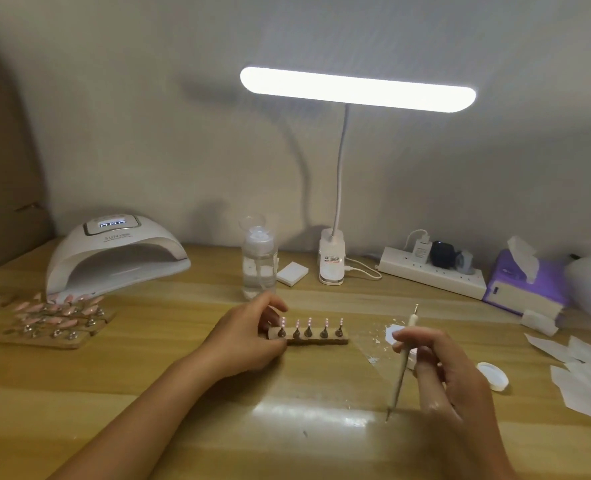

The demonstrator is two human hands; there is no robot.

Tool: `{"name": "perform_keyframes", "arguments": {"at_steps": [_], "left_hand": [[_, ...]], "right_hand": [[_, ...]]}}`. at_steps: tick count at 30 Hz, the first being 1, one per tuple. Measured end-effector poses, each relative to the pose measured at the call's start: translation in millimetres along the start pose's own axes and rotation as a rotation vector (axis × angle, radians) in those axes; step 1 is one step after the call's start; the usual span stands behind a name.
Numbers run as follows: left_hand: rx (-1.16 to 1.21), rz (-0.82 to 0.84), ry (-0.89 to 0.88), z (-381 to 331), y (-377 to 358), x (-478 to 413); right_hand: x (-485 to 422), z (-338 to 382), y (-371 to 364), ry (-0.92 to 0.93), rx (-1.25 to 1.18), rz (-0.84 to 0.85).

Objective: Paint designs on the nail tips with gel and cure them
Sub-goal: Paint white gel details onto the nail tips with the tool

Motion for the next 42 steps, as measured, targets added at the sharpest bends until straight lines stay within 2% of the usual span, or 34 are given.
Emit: {"name": "perform_keyframes", "arguments": {"at_steps": [4,9,17,20,25,28,30,32,34,38,42], "left_hand": [[0.018,0.067,0.017,-7.8,-3.2,-3.1],[-0.137,-0.108,0.003,-26.0,-12.0,-5.7],[-0.243,-0.157,-0.08,-34.4,-12.0,-10.8],[-0.327,-0.235,-0.188,-37.1,-12.7,-6.3],[-0.524,-0.4,-0.426,-50.8,-14.0,19.0],[-0.442,-0.493,-0.55,-70.5,-13.4,35.7],[-0.358,-0.361,-0.582,-84.5,-22.3,43.6],[-0.25,-0.143,-0.49,-92.6,-37.4,47.5],[-0.165,-0.034,-0.429,-91.9,-55.0,47.2],[-0.061,0.039,-0.409,-80.6,-75.1,39.8],[0.01,0.026,-0.389,-74.6,-80.0,31.1]], "right_hand": [[-2.8,-3.1,0.8,-0.007,-0.015,0.02],[-4.2,-3.2,3.5,-0.041,-0.068,-0.021],[-2.7,0.4,4.1,-0.004,-0.026,-0.019],[-1.8,2.5,5.4,-0.056,-0.057,-0.07],[-11.2,4.3,19.6,-0.17,-0.235,-0.247],[-25.5,-13.1,35.6,-0.289,-0.222,-0.31],[-31.0,-24.3,40.9,-0.317,-0.171,-0.288],[-28.5,-33.4,40.8,-0.314,-0.123,-0.242],[-21.2,-41.1,38.3,-0.337,-0.128,-0.216],[-16.9,-46.5,29.8,-0.327,-0.133,-0.184],[-20.0,-49.9,22.5,-0.306,0.078,-0.077]]}}
Point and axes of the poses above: each hand's wrist, its own x-axis away from the middle knuckle, its own y-axis out of the back of the hand, z = x × y, the point moved 2 cm from there along -x, towards the middle knuckle, and after that the axes turned 13 degrees about y, right-handed, at the moved point
